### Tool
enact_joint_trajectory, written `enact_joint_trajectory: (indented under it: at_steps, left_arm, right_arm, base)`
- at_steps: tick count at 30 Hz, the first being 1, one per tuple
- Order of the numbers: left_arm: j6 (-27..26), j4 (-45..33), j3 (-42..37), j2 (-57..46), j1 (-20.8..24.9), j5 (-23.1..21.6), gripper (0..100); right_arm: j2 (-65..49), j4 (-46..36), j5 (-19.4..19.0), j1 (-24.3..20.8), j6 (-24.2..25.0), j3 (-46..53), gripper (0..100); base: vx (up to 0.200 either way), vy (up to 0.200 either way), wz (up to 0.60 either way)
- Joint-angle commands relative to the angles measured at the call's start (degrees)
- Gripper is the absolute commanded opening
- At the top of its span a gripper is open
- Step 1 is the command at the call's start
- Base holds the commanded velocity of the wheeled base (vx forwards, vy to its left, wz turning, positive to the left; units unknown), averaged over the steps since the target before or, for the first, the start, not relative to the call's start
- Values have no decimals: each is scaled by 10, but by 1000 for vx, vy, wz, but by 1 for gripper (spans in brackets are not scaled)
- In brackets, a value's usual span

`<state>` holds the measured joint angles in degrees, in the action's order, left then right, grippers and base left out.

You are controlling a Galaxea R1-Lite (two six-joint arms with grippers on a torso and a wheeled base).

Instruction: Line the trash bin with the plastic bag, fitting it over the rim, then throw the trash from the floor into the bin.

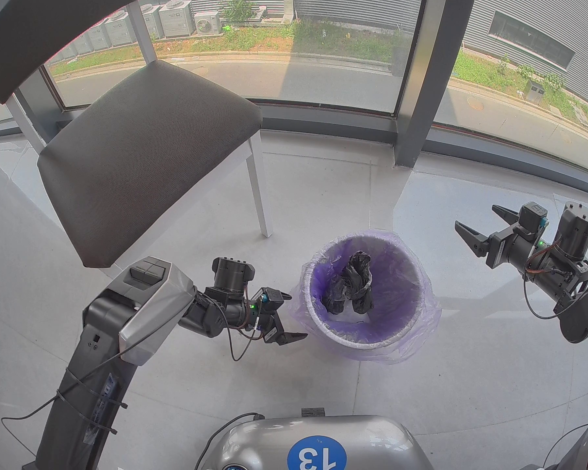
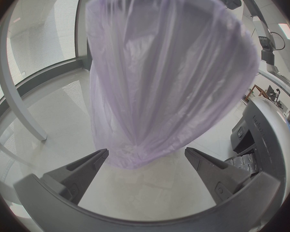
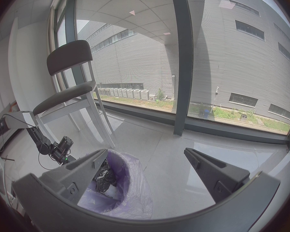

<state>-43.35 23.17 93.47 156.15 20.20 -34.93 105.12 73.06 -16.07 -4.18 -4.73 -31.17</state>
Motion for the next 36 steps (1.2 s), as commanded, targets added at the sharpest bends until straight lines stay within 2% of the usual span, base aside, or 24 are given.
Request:
enact_joint_trajectory:
  at_steps: [1,2,5,8,16,17,18,20,21,24,26,27,31,32,34,36]
  left_arm:
    - [-1,57,-122,-95,-26,-10,100]
    - [-1,57,-122,-95,-26,-10,100]
    - [-1,111,-206,-161,-28,-15,100]
    - [0,125,-257,-223,-27,-16,100]
    - [26,122,-292,-320,4,-20,100]
    - [56,127,-298,-340,23,-20,100]
    - [58,127,-299,-342,25,-20,100]
    - [122,138,-295,-367,67,-19,100]
    - [137,149,-293,-370,76,-17,100]
    - [198,210,-276,-373,102,-8,100]
    - [240,249,-265,-375,112,21,100]
    - [260,269,-257,-378,113,52,100]
    - [303,311,-231,-386,109,140,100]
    - [332,334,-204,-383,108,174,100]
    - [371,363,-170,-380,106,213,100]
    - [393,369,-145,-385,105,246,100]
  right_arm:
    - [0,-2,-4,2,-5,8,100]
    - [0,-2,-4,2,-5,8,100]
    - [-4,-3,-4,16,-5,13,100]
    - [-5,-5,-4,22,-5,18,100]
    - [-11,-13,-4,26,-22,38,100]
    - [-11,-27,-3,27,-22,39,100]
    - [-11,-28,-3,27,-22,39,100]
    - [-15,-45,2,28,-22,48,100]
    - [-18,-47,2,28,-22,51,100]
    - [-24,-49,4,28,-22,51,100]
    - [-30,-50,4,36,-22,45,100]
    - [-31,-50,4,42,-22,39,100]
    - [-34,-49,5,48,-19,41,100]
    - [-40,-49,7,43,-13,49,100]
    - [-41,-49,21,25,-7,65,100]
    - [-37,-49,55,-14,-5,73,100]
  base:
    - [0,0,0]
    - [0,0,0]
    - [0,0,0]
    - [0,0,0]
    - [0,0,0]
    - [0,0,0]
    - [0,0,0]
    - [0,0,0]
    - [0,0,0]
    - [0,0,0]
    - [0,0,0]
    - [0,0,0]
    - [0,0,0]
    - [0,0,0]
    - [0,0,0]
    - [0,0,0]
